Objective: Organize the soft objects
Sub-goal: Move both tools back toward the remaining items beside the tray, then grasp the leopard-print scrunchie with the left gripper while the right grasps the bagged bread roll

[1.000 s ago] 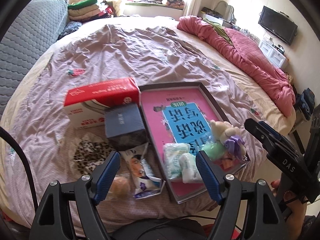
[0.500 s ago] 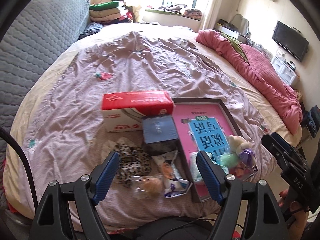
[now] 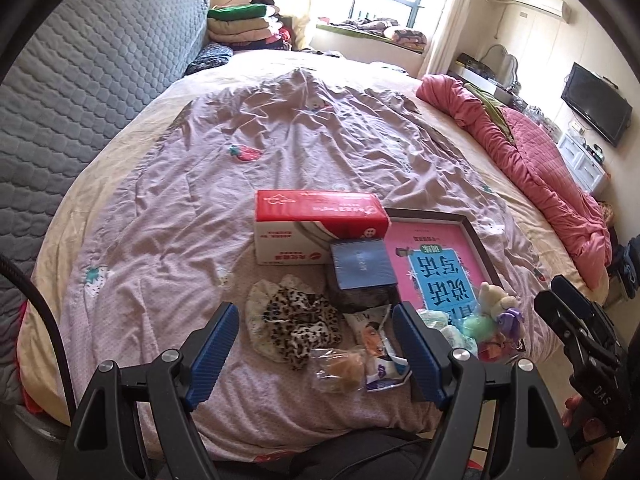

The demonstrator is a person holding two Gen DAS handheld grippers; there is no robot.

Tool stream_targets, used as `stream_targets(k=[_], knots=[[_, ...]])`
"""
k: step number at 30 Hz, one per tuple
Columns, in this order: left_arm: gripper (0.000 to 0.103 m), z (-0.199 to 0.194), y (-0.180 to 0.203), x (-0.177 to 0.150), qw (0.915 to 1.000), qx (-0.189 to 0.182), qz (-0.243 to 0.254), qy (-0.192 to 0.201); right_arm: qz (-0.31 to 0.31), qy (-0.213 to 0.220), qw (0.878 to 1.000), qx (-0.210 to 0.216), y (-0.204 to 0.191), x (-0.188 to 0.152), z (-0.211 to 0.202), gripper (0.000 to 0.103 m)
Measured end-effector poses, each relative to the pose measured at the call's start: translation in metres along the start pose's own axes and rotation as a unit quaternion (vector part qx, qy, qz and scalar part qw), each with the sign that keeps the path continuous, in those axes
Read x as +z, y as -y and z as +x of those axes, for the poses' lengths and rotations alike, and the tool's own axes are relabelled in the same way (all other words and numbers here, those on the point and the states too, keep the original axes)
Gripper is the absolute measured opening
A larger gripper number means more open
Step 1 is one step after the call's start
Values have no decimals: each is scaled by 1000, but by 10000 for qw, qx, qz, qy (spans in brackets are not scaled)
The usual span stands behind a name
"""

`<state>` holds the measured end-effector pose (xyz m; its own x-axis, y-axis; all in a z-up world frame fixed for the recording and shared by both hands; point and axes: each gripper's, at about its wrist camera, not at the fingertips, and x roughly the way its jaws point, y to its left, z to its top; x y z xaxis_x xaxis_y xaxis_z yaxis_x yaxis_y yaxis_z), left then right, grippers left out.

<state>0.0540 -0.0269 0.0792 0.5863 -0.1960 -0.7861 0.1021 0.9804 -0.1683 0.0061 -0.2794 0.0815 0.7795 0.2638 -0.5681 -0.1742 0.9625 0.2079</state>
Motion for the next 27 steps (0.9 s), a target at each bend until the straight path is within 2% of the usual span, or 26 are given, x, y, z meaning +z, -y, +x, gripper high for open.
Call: stream_targets(k=[20,27], knots=[[79,31,-50,-21,9987,161,-357,-339,-652,-552,9957,366,-52,-24,39,76],[79,43,-51,-28,9987,86,-254,-427,-812,-752,9927,486,-68,-34,56,76]])
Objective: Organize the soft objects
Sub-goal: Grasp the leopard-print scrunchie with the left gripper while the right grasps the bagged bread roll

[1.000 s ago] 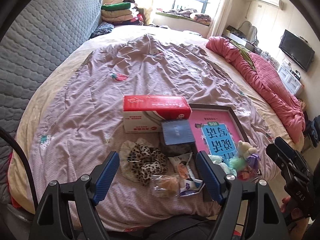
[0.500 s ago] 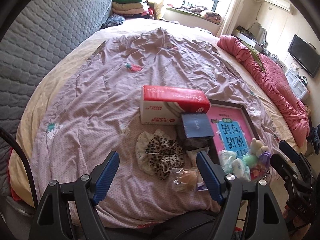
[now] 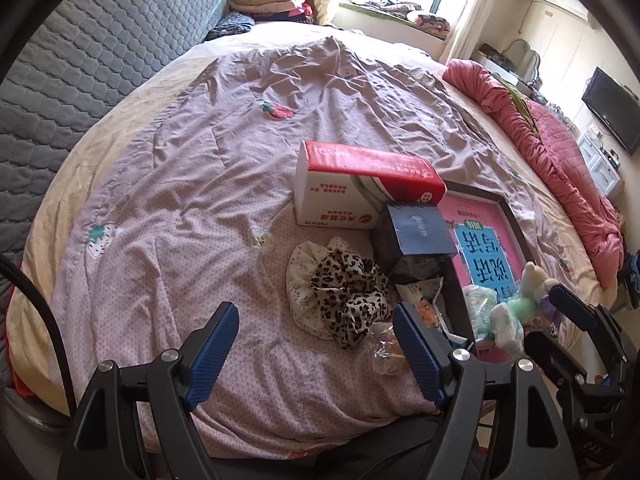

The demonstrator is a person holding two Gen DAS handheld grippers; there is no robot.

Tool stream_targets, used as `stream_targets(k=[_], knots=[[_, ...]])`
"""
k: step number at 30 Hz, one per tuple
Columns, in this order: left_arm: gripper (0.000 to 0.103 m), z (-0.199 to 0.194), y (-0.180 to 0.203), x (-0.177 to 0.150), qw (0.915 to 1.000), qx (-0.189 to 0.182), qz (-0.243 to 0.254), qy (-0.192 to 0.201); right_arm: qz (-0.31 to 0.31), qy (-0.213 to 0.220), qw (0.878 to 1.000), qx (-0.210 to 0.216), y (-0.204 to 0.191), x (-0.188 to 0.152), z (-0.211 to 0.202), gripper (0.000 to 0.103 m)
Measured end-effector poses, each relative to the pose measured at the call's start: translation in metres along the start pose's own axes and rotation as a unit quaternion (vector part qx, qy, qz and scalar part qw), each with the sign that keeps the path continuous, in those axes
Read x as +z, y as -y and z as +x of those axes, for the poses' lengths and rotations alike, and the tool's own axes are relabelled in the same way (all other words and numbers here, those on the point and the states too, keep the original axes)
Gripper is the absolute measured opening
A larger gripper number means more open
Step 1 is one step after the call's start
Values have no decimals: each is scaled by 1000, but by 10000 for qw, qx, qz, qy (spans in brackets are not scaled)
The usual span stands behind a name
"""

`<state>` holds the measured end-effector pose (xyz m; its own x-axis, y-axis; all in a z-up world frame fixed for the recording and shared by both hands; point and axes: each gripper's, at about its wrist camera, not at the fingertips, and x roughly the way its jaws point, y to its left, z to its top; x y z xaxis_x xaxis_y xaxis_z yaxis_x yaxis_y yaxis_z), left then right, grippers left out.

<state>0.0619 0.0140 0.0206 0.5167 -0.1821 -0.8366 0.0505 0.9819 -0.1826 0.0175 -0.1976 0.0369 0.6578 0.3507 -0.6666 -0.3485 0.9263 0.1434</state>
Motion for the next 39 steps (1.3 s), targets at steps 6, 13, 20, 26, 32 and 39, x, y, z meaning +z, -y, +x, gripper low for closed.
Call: stream_targets(k=[6,13,20,26,32,39], knots=[[79,15,1,-4,9999,-63,91,-101,-150,-187,9997,63,-8,-5,15,76],[79,29,-1,-8,9994,-271,163,-111,-256,-481,9984,128,-13,-12,34,76],[79,49,-7,-9,9988,-447,68,-189,-441,-795,9957,195,-20,-20,55,76],[79,60,-17,-10,9984,-490,-51,-269,-673,-1059,9916,298,-29,-27,75,76],[78,69,-19,-7,9982,-545,-66,-231,-867,-1280,9873,356,-36,-32,93,76],[68,81,-10,0,9974,-661,108,-267,-926,-1396,9851,396,-39,-35,105,76]])
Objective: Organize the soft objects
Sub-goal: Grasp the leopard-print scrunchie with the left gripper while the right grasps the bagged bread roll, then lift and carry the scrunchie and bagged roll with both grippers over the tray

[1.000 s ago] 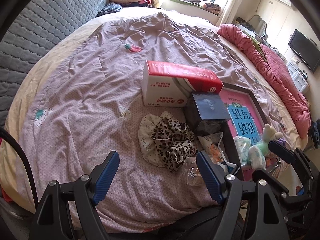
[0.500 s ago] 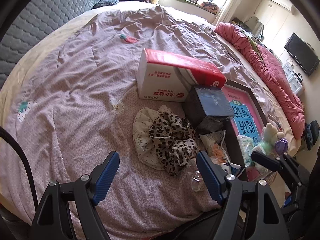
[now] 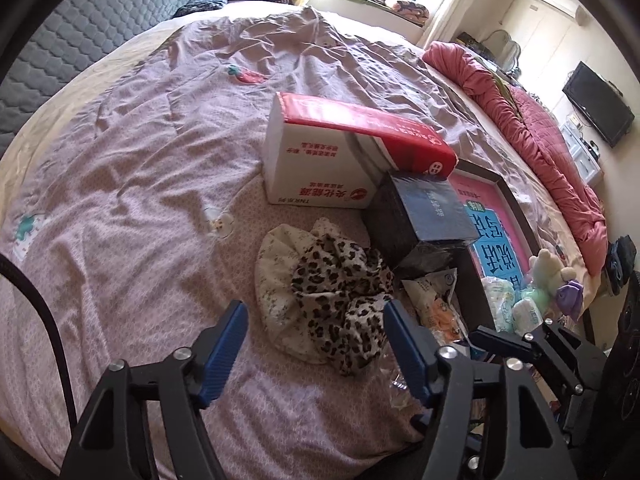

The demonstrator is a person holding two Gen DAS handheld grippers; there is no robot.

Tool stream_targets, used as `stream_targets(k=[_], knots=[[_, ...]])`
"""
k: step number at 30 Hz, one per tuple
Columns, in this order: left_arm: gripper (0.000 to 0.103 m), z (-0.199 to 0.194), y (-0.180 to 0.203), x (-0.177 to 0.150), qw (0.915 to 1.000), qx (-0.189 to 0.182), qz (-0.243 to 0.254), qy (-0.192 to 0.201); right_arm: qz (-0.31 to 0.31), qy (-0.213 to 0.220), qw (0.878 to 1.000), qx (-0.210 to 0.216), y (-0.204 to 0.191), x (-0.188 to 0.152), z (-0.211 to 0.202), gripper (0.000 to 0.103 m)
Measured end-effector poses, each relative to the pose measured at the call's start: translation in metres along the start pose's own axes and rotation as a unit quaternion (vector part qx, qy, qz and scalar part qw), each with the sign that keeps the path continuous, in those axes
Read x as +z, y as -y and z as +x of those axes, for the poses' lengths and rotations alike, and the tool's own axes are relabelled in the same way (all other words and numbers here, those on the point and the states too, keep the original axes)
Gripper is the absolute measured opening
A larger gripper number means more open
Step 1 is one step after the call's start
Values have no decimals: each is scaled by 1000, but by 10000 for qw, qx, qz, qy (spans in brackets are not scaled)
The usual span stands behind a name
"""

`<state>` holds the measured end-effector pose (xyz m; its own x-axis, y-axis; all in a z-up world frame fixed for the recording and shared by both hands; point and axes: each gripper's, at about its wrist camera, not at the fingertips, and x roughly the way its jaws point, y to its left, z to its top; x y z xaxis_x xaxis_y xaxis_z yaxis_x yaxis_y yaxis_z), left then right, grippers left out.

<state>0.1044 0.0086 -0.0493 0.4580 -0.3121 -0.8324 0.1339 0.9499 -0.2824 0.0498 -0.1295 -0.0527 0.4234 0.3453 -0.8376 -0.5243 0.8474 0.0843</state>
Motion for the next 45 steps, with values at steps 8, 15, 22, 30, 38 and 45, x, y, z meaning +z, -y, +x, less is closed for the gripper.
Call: stream_targets(k=[8,15,22,30,38,45], knots=[[54,23,4,6,9996,-169,40,-242,-132,-104,9998,95,-4,4,16,76],[31,35,-2,6,9983,-431,-90,-388,-174,-171,9997,25,-2,6,28,76],[5,36,-4,7,9981,-490,-130,-364,-263,-215,9994,-35,0,7,38,77],[3,30,-3,6,9988,-394,-59,-280,194,-80,9997,138,17,7,34,60],[3,15,4,4,9995,-315,31,-99,554,404,9974,221,32,11,6,49],[3,-8,12,5,9996,-260,76,116,936,709,9926,306,46,10,-14,48]])
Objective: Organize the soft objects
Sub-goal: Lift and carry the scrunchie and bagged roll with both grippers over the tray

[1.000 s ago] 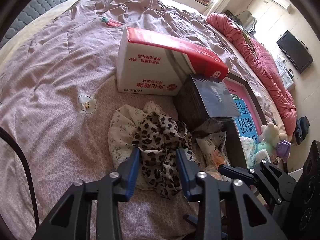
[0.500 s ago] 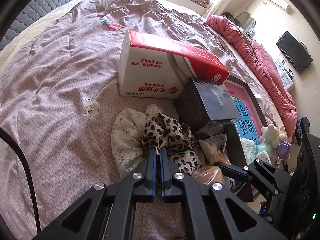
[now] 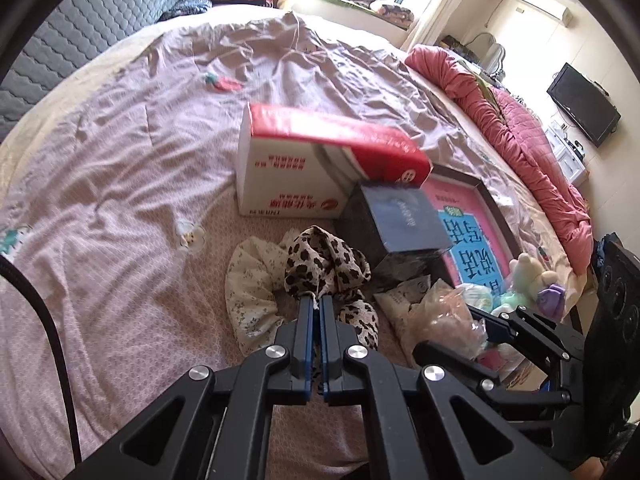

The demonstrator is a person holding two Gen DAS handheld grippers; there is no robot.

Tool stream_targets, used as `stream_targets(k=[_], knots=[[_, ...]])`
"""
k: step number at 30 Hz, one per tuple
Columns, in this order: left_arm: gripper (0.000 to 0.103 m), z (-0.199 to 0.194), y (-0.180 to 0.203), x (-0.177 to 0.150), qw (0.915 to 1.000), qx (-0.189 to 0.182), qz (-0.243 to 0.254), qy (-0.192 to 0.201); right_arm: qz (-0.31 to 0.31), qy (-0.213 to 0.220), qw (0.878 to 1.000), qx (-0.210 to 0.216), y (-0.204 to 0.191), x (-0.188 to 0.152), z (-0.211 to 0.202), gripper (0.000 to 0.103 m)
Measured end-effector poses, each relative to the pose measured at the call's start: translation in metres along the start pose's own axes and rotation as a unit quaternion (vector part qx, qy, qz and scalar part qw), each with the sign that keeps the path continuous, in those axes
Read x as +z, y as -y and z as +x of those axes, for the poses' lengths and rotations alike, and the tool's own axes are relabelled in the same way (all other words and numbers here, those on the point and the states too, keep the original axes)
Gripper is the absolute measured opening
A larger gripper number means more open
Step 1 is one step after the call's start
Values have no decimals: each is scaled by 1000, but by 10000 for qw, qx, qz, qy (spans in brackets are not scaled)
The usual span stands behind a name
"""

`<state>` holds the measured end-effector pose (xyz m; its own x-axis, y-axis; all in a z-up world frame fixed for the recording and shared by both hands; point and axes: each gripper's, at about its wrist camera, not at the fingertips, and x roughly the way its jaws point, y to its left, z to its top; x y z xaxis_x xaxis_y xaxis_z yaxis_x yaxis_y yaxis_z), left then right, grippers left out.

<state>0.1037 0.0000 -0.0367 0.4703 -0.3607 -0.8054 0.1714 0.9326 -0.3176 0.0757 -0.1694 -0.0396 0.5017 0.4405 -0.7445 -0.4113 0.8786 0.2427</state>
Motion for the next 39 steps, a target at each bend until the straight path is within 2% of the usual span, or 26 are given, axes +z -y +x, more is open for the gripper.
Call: stream_targets(k=[21,29,32,39], knots=[[3,-53,43,4,9985,289,309,335,255,648,9976,36,5,4,-57,48],[3,-73,71,7,9969,289,537,494,406,930,9948,26,13,6,-85,48],[3,-79,82,9,9968,168,559,538,496,1064,9931,31,18,7,-98,48],[3,-89,113,10,9948,88,782,647,805,1355,9874,-142,44,3,-133,48]])
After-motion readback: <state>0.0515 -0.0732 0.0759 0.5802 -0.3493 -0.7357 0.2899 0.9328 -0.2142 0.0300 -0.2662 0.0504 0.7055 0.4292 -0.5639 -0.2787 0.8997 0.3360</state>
